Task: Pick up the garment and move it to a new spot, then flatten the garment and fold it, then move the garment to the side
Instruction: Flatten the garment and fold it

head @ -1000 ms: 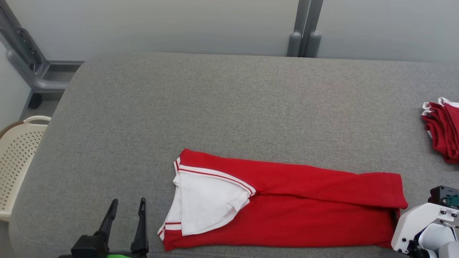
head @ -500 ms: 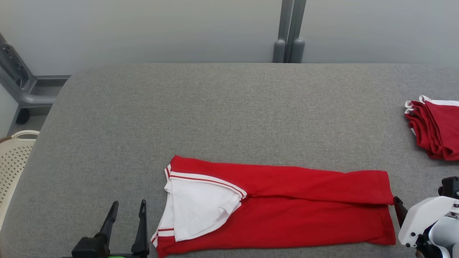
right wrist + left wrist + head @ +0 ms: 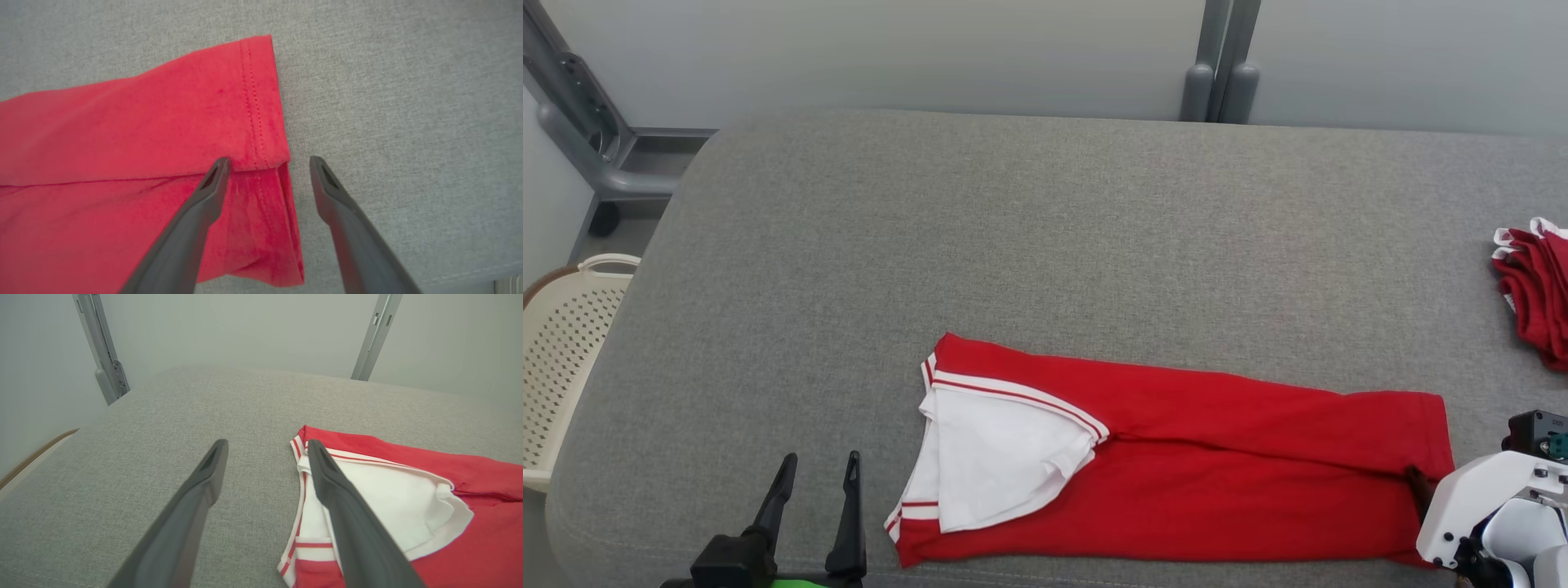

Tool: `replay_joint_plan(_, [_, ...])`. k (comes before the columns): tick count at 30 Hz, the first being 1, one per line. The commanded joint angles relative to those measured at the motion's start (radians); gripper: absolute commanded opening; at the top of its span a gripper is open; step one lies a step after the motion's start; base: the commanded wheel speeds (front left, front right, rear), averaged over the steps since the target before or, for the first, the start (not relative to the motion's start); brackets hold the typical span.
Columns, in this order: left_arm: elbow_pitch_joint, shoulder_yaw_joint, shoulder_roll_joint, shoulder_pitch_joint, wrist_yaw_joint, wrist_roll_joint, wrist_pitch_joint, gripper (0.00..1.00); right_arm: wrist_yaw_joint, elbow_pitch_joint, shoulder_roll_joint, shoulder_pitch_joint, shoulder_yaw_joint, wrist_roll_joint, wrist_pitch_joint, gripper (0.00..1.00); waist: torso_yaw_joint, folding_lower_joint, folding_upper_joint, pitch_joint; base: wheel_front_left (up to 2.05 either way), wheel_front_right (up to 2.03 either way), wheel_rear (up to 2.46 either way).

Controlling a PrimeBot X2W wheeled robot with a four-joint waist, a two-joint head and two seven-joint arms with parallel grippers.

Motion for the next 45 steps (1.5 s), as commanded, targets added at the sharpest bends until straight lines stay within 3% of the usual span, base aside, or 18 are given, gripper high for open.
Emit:
replay_joint_plan(1, [0.0,0.002,0.001,-0.012,-0.001,-0.002,-0.003,1.0,-0.001,0.005,-0.003,-0.01,-0.004,-0.005,-0.008,1.0,0.006,0.0,0.0,0.006,0.0,0.0,0.0])
replay_joint_plan(26, [0.002,-0.009,0.001,-0.021,-0.004,0.006,-0.003,1.0,0.0,0.147,0.001,-0.067,0.004,-0.007,-0.009,1.0,0.034,0.0,0.0,0.035,0.0,0.0,0.0])
replay_joint_plan(39, [0.005,-0.003,0.001,-0.011,-0.005,0.007,-0.003,1.0,-0.001,0.129,-0.001,-0.04,0.006,0.001,0.01,1.0,0.017,0.0,0.0,0.021,0.0,0.0,0.0])
replay_joint_plan(45, [0.01,0.005,0.001,-0.008,-0.005,0.007,-0.003,1.0,-0.001,0.05,-0.002,-0.01,0.019,0.017,0.04,1.0,0.004,0.0,0.0,0.006,0.0,0.0,0.0])
